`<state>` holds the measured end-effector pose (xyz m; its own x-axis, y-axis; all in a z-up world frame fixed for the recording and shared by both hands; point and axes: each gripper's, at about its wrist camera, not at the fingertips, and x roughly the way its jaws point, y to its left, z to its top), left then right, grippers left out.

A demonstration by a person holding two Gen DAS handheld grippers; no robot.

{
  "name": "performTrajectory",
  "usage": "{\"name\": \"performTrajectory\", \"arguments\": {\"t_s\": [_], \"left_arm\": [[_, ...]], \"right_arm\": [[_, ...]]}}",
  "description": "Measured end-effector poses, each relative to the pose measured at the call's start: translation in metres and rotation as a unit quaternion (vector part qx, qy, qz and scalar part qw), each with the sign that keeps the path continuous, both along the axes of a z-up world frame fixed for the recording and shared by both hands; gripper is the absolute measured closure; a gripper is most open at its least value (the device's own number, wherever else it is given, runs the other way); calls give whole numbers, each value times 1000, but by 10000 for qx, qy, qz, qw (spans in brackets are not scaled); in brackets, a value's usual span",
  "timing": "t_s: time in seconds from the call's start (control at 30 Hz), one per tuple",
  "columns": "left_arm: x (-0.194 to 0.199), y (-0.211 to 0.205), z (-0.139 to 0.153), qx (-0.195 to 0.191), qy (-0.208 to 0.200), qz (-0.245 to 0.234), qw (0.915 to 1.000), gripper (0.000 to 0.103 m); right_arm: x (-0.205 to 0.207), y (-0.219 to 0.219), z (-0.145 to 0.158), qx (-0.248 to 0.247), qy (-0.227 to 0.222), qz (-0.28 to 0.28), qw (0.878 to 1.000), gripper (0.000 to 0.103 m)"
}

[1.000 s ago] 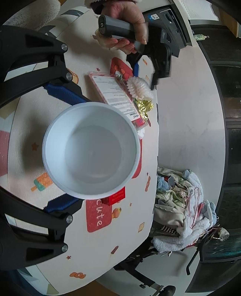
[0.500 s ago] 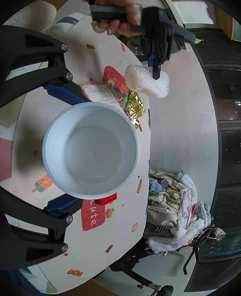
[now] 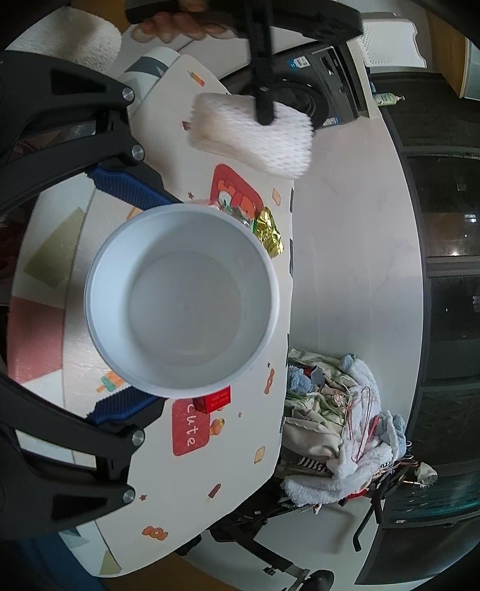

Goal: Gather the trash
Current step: 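Lower the foam wrap into the bin with the left tool while the right tool drops the cup in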

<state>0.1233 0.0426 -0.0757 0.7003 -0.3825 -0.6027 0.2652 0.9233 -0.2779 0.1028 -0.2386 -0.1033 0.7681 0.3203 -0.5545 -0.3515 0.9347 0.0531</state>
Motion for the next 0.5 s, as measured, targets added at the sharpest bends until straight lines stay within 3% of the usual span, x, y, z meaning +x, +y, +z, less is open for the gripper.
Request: {"name": "performTrajectory", "arguments": {"t_s": [0.5], "left_arm": [[-95, -18, -47, 43, 385, -289, 9988, 83]], "right_arm": [[-45, -4, -4, 22, 81, 63, 9999, 19]]}}
